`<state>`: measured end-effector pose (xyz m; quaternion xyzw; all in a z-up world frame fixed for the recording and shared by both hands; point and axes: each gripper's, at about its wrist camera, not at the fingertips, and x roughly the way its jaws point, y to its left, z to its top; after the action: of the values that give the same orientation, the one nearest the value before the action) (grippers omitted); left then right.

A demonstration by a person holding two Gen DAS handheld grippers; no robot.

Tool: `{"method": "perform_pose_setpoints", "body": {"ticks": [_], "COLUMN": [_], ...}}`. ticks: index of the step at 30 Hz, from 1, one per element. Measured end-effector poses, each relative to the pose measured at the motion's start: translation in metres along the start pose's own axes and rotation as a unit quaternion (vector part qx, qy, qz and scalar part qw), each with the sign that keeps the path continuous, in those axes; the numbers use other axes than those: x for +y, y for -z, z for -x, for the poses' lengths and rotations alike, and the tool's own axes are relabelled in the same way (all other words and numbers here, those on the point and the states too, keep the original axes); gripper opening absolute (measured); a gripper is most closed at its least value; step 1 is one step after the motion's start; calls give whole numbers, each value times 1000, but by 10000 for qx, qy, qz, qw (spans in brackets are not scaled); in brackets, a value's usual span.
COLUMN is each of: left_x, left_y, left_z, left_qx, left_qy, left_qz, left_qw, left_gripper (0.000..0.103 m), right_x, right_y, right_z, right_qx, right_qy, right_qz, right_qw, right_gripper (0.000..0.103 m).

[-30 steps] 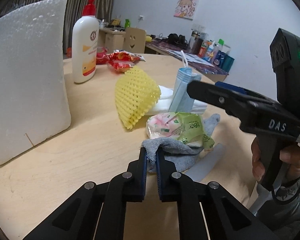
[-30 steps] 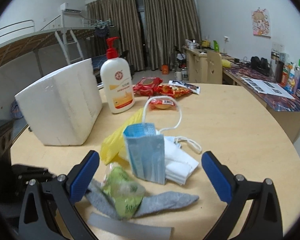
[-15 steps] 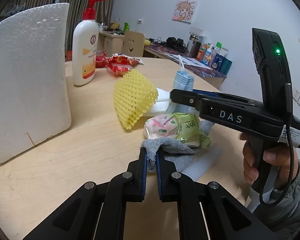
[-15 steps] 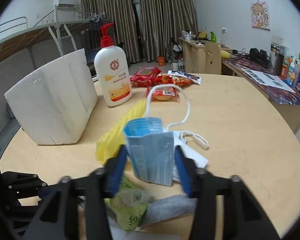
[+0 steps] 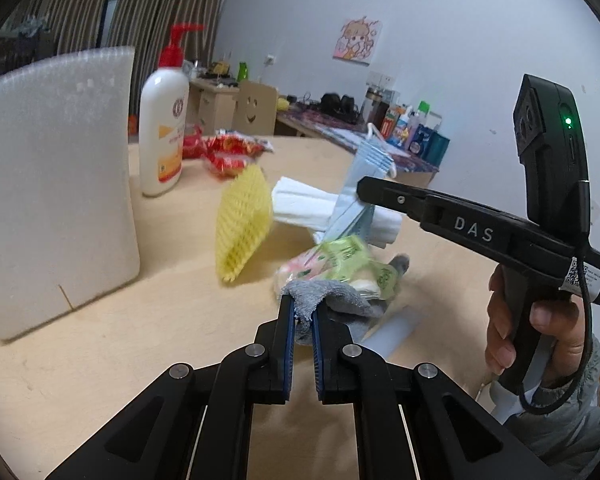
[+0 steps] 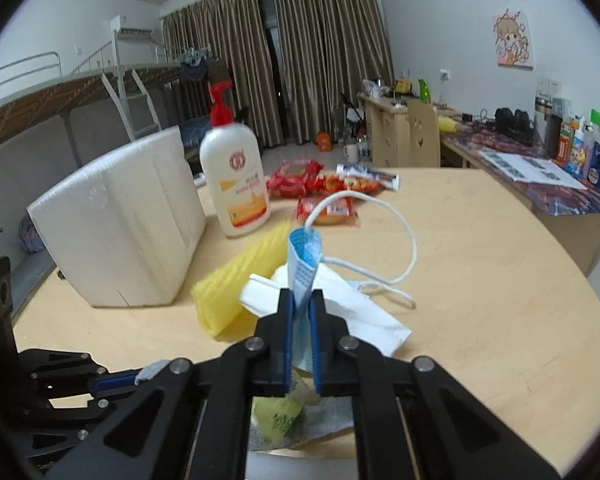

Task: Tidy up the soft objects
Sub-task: 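Close the left gripper on the grey sock while the right gripper grasps the blue face mask, then lift the grey sock with the left gripper while the right gripper lifts the blue mask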

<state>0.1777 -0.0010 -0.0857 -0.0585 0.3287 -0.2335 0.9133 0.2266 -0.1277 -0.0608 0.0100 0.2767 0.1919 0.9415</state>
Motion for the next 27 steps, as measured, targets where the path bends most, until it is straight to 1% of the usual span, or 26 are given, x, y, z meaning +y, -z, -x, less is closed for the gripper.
{"method": "perform_pose_setpoints", "body": {"ticks": [5, 9, 10, 11, 12, 13, 15, 17, 19, 21, 22, 23, 24, 25, 26, 27], "left_x": [-11, -11, -10, -10, -11, -12, -11, -11, -13, -13, -12, -12, -10, -10, -10, -10], "left_y": [-7, -23, -27, -28, -28, -27, -26, -25, -26, -26, -26, -27, -28, -28, -28, -28], "left_z": [17, 31, 36, 37, 37, 37, 39, 44, 49, 57, 61, 67, 68, 69, 69, 69], "left_qx": [-237, -444, -517, -543, -521, -479, -449, -501, -555, -644, -688, -731, -755, -769, -764, -751], "left_qy": [-138, -193, -188, -192, -270, -374, -324, -347, -400, -518, -537, -515, -516, -564, -597, -609], "left_qz": [-175, -121, -98, -121, -163, -172, -142, -129, -169, -178, -160, -148, -143, -140, -143, -149], "left_qw": [9995, 9988, 9984, 9983, 9981, 9980, 9984, 9981, 9975, 9964, 9961, 9959, 9957, 9953, 9952, 9952], "left_gripper": [8, 8, 8, 8, 8, 8, 8, 8, 8, 8, 8, 8, 8, 8, 8, 8], "right_x": [-3, -8, -11, -13, -11, -12, -15, -15, -19, -21, -23, -27, -31, -30, -30, -38], "right_y": [-8, -15, -17, -17, -16, -14, -9, -6, -5, -5, -5, -5, -6, -6, -6, -4], "right_z": [22, 41, 45, 45, 38, 34, 33, 37, 40, 44, 48, 51, 52, 53, 50, 46], "right_qx": [-285, -570, -694, -689, -473, -356, -316, -409, -434, -521, -556, -588, -591, -555, -511, -416], "right_qy": [23, 6, -54, -64, 104, 195, -18, 95, -140, -145, -246, -437, -453, -180, -134, -637], "right_qz": [-37, -159, -264, -293, -201, -192, -292, -273, -361, -398, -456, -557, -660, -581, -547, -823], "right_qw": [9996, 9982, 9972, 9972, 9986, 9990, 9991, 9987, 9983, 9977, 9971, 9958, 9950, 9966, 9971, 9937], "right_gripper": [10, 10, 10, 10, 10, 10, 10, 10, 10, 10, 10, 10, 10, 10, 10, 10]}}
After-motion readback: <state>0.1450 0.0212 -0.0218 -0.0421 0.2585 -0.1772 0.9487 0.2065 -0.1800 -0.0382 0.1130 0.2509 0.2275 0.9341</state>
